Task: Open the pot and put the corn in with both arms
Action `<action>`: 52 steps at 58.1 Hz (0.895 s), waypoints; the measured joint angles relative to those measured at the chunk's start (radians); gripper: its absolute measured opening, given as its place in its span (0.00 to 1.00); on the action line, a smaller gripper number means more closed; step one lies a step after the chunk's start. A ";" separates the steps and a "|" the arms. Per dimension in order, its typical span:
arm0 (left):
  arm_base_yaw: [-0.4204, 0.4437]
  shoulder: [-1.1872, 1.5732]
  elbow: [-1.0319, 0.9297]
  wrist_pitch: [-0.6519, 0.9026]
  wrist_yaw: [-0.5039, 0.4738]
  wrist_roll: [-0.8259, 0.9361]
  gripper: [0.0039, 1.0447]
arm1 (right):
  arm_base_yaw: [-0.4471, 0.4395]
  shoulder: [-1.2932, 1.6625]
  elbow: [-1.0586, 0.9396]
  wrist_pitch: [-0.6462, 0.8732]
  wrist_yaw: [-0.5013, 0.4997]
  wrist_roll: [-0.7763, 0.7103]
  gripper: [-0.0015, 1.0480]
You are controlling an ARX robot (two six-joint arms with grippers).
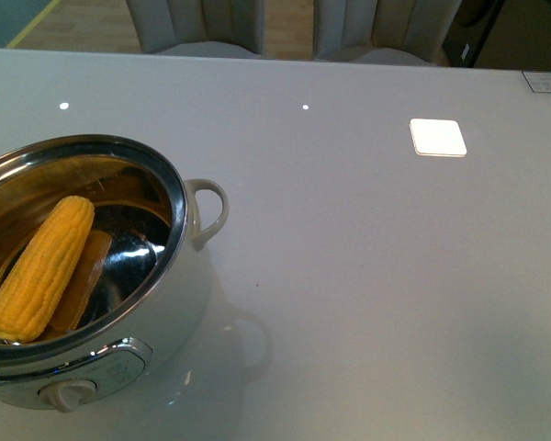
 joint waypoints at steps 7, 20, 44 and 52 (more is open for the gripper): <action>0.000 0.000 0.000 0.000 0.000 0.000 0.94 | 0.000 -0.082 0.000 -0.058 0.003 0.000 0.02; 0.000 0.000 0.000 0.000 0.000 0.000 0.94 | 0.000 -0.085 0.000 -0.060 0.003 -0.002 0.09; 0.000 0.000 0.000 0.000 0.000 0.000 0.94 | 0.000 -0.085 0.000 -0.060 0.003 -0.002 0.74; 0.000 0.000 0.000 0.000 0.000 0.000 0.94 | 0.000 -0.085 0.000 -0.060 0.003 -0.001 0.93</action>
